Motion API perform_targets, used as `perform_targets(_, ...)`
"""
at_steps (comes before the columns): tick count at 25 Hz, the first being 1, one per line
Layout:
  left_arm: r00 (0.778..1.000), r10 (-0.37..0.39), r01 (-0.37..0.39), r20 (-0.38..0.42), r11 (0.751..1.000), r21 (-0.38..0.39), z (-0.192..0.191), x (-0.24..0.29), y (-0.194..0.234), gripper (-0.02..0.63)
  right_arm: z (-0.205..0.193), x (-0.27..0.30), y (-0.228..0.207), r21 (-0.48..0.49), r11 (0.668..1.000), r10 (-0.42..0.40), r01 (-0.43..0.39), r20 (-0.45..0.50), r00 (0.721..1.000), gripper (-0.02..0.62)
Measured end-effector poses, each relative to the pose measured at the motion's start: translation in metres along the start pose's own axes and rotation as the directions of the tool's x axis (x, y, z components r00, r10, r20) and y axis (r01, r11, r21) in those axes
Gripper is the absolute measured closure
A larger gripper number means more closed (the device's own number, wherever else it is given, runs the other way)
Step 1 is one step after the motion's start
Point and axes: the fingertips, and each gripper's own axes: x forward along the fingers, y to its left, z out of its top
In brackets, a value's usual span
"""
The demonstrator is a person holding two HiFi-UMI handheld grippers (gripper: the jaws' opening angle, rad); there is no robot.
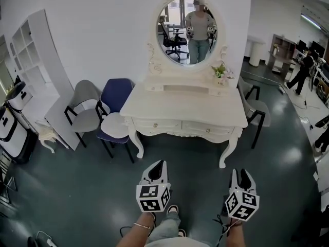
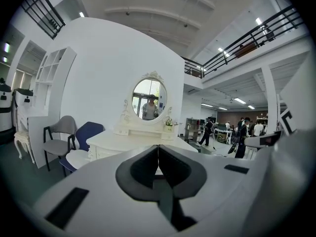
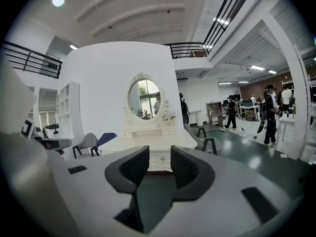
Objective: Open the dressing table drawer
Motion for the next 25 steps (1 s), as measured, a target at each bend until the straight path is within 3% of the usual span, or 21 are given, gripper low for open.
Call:
perform_targets(8, 0.999, -0.038, 0.038, 0.000, 0.999, -0.014, 0.010, 0.064, 0.010, 0.586, 0.013, 0.052, 0.001, -0.014, 1.000, -0.022, 0.021, -0.009, 1.000, 0.454)
perform_targets(25, 0.993, -0.118, 0.118, 0.009, 0.993, -0.015, 0.070, 0.217, 0.070, 0.586, 0.070, 0.186, 0.030, -0.029, 0.994, -0.103, 0.103, -0.006, 0.995, 0.454)
